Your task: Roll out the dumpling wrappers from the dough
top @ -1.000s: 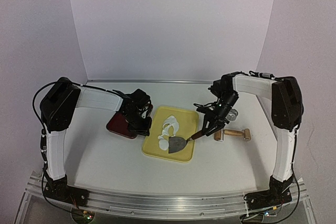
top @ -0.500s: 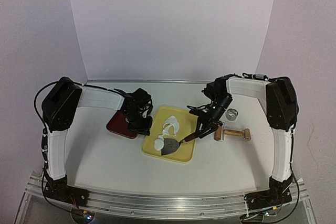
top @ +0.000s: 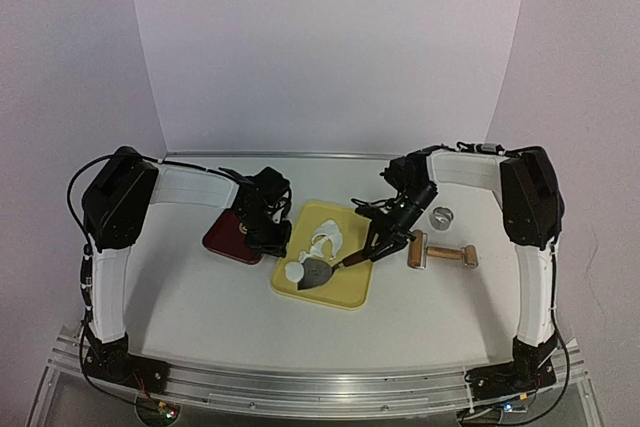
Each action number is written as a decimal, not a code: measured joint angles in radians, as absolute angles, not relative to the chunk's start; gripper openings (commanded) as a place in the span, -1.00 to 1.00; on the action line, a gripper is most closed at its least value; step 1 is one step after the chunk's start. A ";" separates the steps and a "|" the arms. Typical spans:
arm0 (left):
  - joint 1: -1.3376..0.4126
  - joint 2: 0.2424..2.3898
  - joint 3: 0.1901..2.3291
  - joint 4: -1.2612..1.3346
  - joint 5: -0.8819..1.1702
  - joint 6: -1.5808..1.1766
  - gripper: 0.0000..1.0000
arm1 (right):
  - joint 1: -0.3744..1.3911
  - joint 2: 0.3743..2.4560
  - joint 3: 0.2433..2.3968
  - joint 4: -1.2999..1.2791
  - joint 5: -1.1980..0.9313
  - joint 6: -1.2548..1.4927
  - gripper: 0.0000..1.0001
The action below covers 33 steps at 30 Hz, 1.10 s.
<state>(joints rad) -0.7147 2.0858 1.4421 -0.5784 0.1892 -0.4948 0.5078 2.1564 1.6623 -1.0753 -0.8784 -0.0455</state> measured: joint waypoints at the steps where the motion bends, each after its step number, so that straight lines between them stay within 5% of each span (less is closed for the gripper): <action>1: -0.715 2.087 1.445 -0.580 0.189 -0.495 -1.00 | 0.509 2.163 1.662 -1.066 -0.889 -0.042 -1.00; 17: -0.715 2.099 1.466 -0.594 0.188 -0.509 -0.98 | 0.527 2.226 1.682 -0.978 -0.967 0.009 -1.00; 26: -0.715 2.099 1.483 -0.594 0.175 -0.566 -0.36 | 0.526 2.214 1.621 -0.883 -1.025 0.091 -1.00; 33: -0.715 2.037 1.499 -0.595 0.175 -0.607 -0.09 | 0.527 2.154 1.546 -0.841 -1.044 0.140 -1.00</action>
<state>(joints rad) -0.7147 2.0373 1.4986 -0.5948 0.1750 -0.6067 0.5266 2.1542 1.5460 -0.8406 -1.0440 0.1405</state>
